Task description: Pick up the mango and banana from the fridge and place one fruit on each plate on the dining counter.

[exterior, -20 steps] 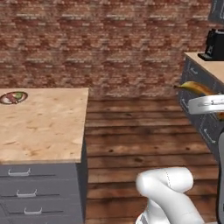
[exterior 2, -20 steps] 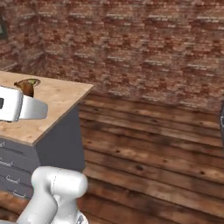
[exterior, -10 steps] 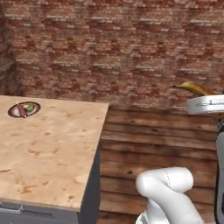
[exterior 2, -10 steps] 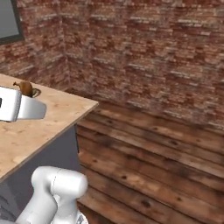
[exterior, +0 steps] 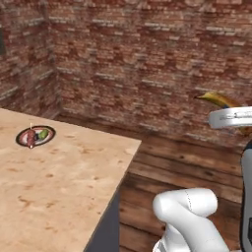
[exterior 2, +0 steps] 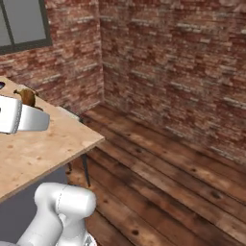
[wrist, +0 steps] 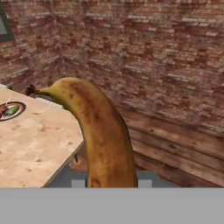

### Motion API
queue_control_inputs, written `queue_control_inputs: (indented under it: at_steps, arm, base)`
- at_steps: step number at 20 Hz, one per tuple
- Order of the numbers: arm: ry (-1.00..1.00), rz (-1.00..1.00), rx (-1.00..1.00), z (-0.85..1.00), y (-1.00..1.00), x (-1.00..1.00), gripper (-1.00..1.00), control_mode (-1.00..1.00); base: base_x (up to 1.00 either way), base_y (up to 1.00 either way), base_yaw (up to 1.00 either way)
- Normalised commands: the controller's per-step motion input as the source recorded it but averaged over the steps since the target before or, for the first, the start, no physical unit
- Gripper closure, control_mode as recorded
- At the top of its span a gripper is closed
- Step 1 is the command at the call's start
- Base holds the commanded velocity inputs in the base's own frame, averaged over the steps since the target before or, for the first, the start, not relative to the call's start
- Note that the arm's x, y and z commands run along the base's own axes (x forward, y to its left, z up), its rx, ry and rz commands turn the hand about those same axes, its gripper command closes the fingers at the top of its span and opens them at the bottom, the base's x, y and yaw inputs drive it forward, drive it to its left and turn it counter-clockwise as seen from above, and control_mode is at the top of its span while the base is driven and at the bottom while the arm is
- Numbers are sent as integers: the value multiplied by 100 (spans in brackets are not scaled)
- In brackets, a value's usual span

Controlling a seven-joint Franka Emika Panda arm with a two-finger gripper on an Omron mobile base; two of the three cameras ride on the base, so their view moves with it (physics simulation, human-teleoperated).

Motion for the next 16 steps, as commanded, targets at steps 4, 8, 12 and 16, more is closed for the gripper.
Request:
queue_control_inputs:
  at_steps: [4,8,12,16]
  arm:
    - [0,0,0,0,0,0,100,100]
    - [0,0,0,0,0,0,100,100]
    - [0,0,0,0,0,0,100,100]
    - [0,0,0,0,0,0,100,100]
  base:
    - [100,-49,59]
    - [79,-8,86]
    - [49,0,97]
    - [45,-2,92]
